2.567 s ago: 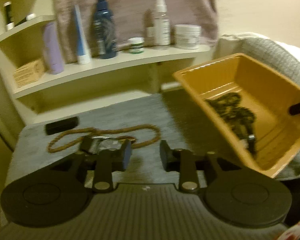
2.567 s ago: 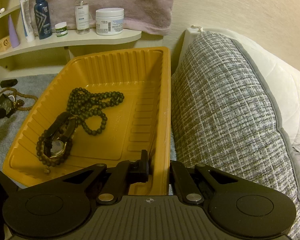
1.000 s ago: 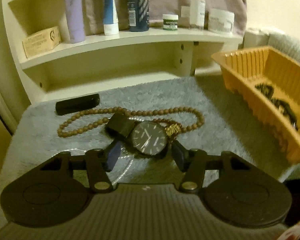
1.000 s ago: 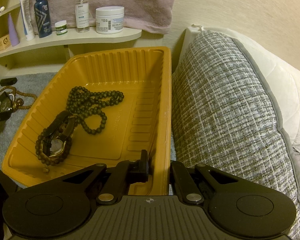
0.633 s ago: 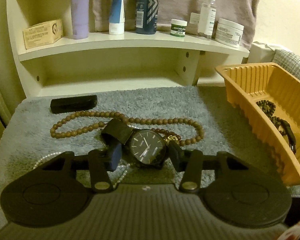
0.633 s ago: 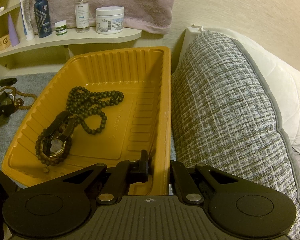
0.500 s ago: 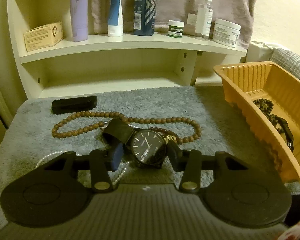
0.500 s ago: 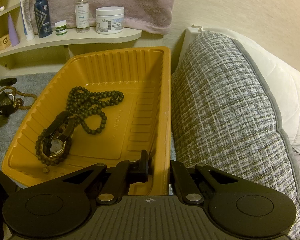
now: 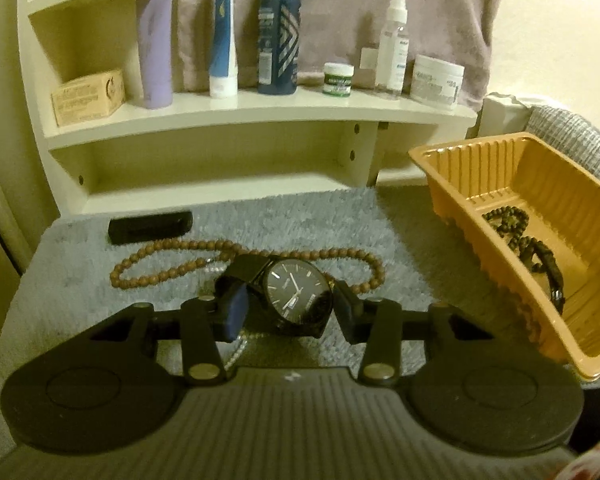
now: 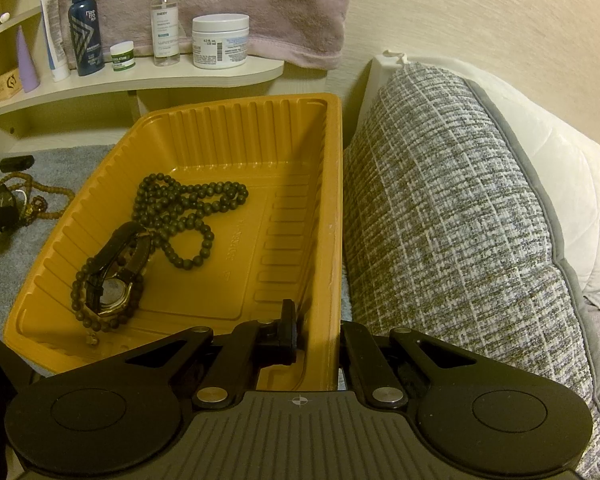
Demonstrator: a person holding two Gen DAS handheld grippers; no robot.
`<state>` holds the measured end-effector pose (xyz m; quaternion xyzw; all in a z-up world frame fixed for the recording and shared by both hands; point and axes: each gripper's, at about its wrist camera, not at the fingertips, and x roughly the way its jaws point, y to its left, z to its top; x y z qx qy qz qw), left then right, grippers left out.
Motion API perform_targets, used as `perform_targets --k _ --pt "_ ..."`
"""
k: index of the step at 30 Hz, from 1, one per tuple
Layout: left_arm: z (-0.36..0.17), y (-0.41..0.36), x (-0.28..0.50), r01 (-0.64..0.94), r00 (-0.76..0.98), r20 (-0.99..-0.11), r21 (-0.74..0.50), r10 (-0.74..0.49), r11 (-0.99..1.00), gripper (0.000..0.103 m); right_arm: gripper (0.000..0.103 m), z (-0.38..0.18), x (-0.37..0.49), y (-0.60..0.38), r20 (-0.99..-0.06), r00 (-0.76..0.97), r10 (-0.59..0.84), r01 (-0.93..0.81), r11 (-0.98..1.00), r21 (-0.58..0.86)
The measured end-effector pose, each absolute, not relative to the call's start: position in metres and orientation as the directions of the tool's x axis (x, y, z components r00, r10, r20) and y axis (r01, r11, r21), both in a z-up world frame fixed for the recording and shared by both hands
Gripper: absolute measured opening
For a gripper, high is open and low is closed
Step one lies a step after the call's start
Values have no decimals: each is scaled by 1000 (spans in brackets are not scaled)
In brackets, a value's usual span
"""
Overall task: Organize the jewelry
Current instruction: 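Close the left gripper on the wristwatch strap and lift it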
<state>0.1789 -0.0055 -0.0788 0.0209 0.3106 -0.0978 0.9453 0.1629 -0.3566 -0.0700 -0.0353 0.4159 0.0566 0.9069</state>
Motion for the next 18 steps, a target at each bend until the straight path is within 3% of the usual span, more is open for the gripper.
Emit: perform_targets --k 12,13,14,16,18 --pt "-77 -7 180 213 788 -580 -56 -205 975 40 4 -69 163 -357 -758 648 74 -131 991 -16" --pt "-77 -6 180 214 788 -578 -63 -210 975 30 4 -70 163 -357 -759 647 74 -131 991 -16" --pt "-77 -7 180 220 785 -580 -66 -217 973 28 4 -70 163 -357 -759 647 73 -132 991 -17" --pt "-78 -7 182 216 782 -585 -66 -214 974 8 4 -69 163 -356 -759 647 74 -132 991 -16" --pt "-80 -6 183 207 780 -590 -69 -207 976 8 4 -70 163 -357 -758 648 73 -133 991 -18"
